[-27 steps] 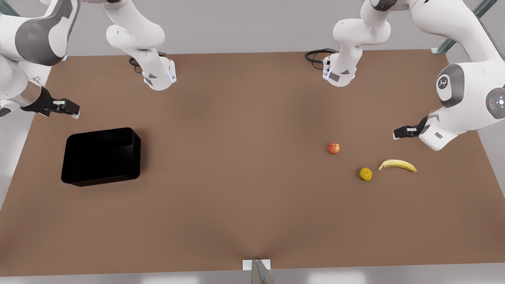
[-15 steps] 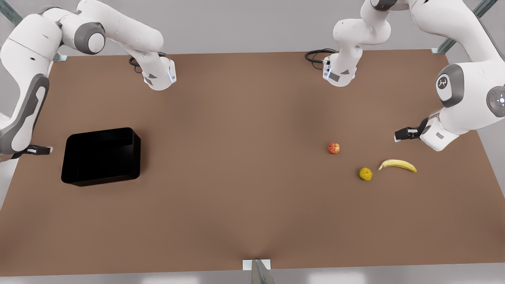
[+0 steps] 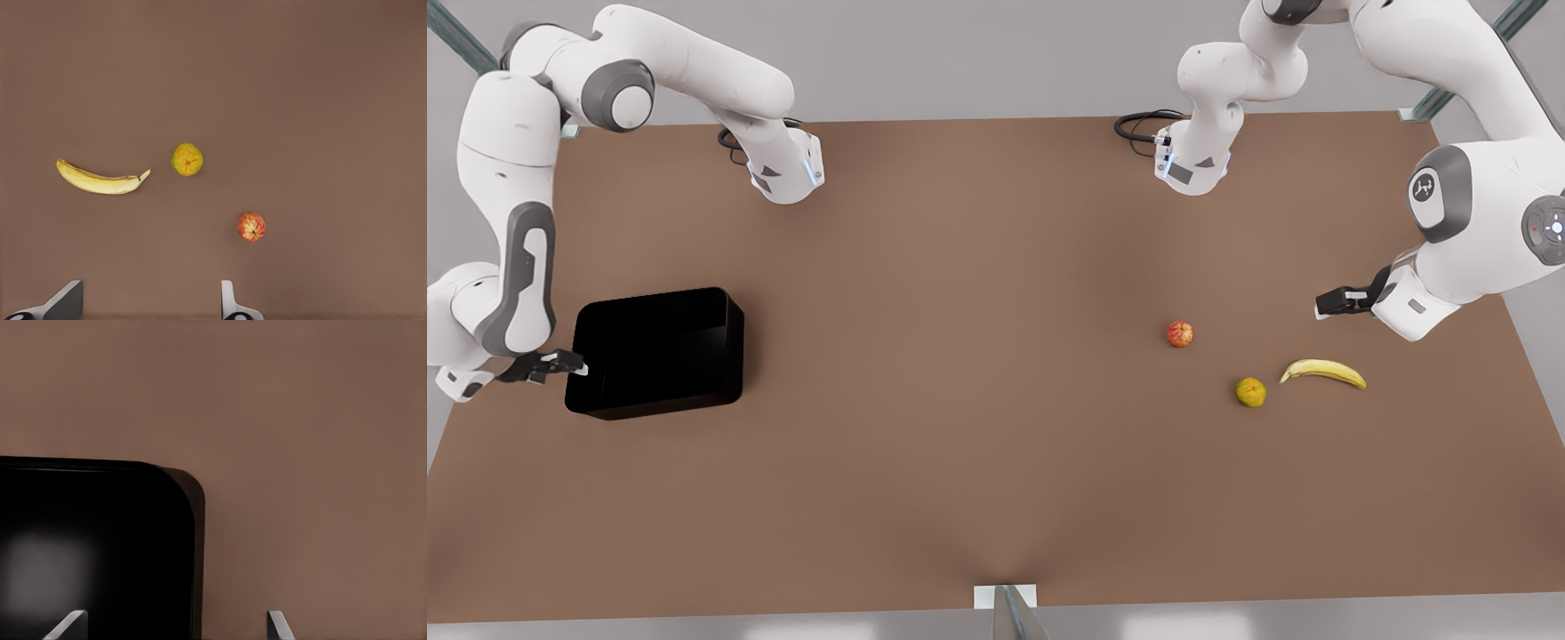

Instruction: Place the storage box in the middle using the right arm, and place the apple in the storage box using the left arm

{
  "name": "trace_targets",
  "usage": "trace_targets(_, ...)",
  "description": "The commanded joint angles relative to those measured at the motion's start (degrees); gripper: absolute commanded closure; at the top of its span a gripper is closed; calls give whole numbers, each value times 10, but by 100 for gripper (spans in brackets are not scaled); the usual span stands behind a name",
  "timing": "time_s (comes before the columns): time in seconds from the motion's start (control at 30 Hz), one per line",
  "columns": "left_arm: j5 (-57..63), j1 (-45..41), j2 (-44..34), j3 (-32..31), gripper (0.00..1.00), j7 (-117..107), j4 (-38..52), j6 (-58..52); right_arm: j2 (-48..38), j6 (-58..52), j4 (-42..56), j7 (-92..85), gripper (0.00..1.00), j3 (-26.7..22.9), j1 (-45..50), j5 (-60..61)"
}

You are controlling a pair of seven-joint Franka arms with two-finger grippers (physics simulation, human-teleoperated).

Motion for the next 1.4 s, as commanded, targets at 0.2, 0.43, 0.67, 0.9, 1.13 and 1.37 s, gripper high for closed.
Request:
trace_targets(0.2,0,0,1,0,0,1,1,-9,26,91,-36,-225,0,-1,-8,6)
trace_targets(0.43,0,1,3,0,0,1,0,-9,24,81,-36,-224,31,-1,-3,6)
trace_targets(0.67,0,1,2,0,0,1,0,-9,19,72,-31,-232,79,-1,6,2)
trace_targets(0.9,0,1,2,0,0,1,0,-10,2,6,-7,-216,79,0,38,2)
trace_targets(1.13,0,1,2,0,0,1,0,-10,-39,-139,64,-135,79,1,120,2)
trace_targets(1.37,0,1,2,0,0,1,0,-14,-32,-184,117,50,79,2,227,7)
